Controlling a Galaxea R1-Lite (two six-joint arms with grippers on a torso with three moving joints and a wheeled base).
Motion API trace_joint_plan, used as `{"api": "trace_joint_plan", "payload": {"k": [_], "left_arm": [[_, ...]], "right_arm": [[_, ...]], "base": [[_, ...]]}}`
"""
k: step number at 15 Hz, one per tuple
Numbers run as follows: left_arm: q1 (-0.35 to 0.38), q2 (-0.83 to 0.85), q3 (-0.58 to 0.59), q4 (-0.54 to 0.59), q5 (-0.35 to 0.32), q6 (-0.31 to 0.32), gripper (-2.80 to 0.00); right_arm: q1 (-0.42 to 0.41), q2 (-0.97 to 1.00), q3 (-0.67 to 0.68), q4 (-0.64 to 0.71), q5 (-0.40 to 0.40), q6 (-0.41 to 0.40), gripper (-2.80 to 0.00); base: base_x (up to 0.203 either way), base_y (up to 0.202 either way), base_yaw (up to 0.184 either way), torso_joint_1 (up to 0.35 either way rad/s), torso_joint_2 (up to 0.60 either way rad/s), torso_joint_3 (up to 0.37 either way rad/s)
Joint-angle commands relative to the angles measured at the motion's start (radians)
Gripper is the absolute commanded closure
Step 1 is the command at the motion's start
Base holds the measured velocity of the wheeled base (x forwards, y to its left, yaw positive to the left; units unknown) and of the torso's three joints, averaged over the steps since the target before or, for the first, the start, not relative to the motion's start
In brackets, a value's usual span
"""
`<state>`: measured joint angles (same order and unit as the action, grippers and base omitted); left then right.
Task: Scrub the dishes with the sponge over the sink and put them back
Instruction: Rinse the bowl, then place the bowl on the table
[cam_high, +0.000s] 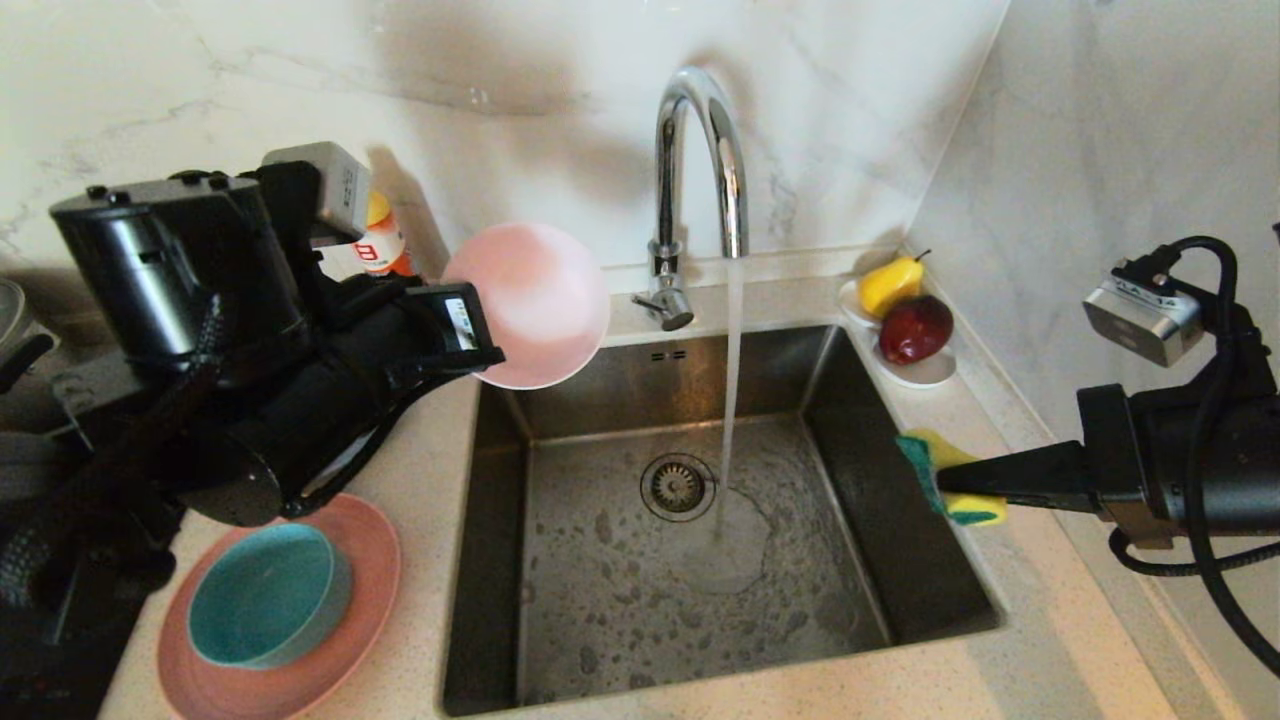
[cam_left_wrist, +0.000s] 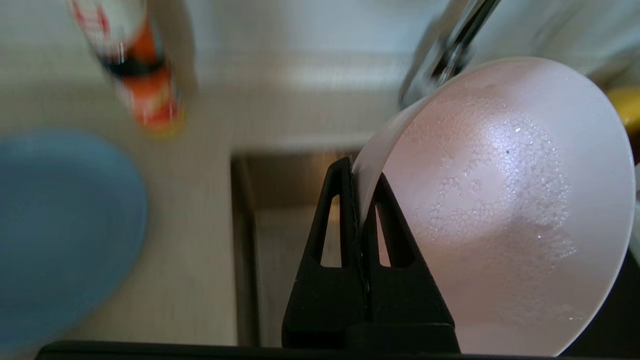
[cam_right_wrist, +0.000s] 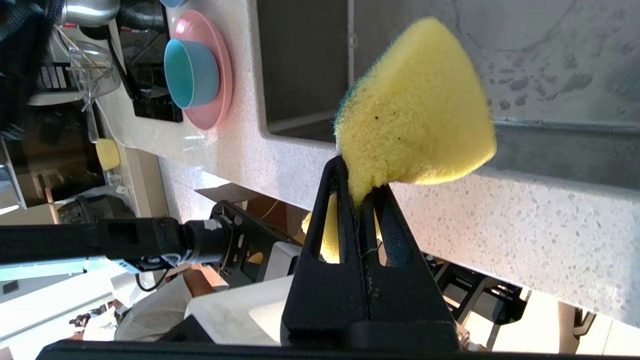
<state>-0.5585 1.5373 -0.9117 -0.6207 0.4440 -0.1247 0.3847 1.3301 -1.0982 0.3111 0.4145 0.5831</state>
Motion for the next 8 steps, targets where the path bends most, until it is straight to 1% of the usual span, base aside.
{"api": "trace_joint_plan", "payload": {"k": [1,2,3,4,5,6,8], "left_arm": [[0.043,-0.039,-0.113,0.401,-0.024,-0.102,0.00],[0.088,-0.054,-0.207,0.583,-0.057,-0.170,0.00],[0.133,-0.064,-0.301,0.733,-0.084,-0.236,0.00],[0.182,-0.072,-0.388,0.864,-0.102,-0.310,0.00],[0.243,-0.087,-0.454,0.966,-0.117,-0.382,0.00],[0.303,-0.108,-0.482,1.014,-0.128,-0.424,0.00],[0.415,-0.137,-0.499,1.048,-0.138,-0.453,0.00]], "right_arm": [[0.000,-0.027,0.014,0.002,0.003,0.003,0.00],[0.000,-0.031,0.022,0.002,0.001,0.002,0.00],[0.000,-0.029,0.032,0.000,0.002,0.001,0.00],[0.000,-0.027,0.042,-0.001,0.002,0.001,0.00],[0.000,-0.025,0.057,-0.007,0.003,0.000,0.00],[0.000,-0.020,0.070,-0.010,0.004,-0.002,0.00],[0.000,-0.007,0.077,-0.010,0.003,-0.003,0.00]], "base": [[0.000,0.000,0.000,0.000,0.00,0.000],[0.000,0.000,0.000,0.000,0.00,0.000],[0.000,0.000,0.000,0.000,0.00,0.000],[0.000,0.000,0.000,0.000,0.00,0.000],[0.000,0.000,0.000,0.000,0.00,0.000],[0.000,0.000,0.000,0.000,0.00,0.000],[0.000,0.000,0.000,0.000,0.00,0.000]]}}
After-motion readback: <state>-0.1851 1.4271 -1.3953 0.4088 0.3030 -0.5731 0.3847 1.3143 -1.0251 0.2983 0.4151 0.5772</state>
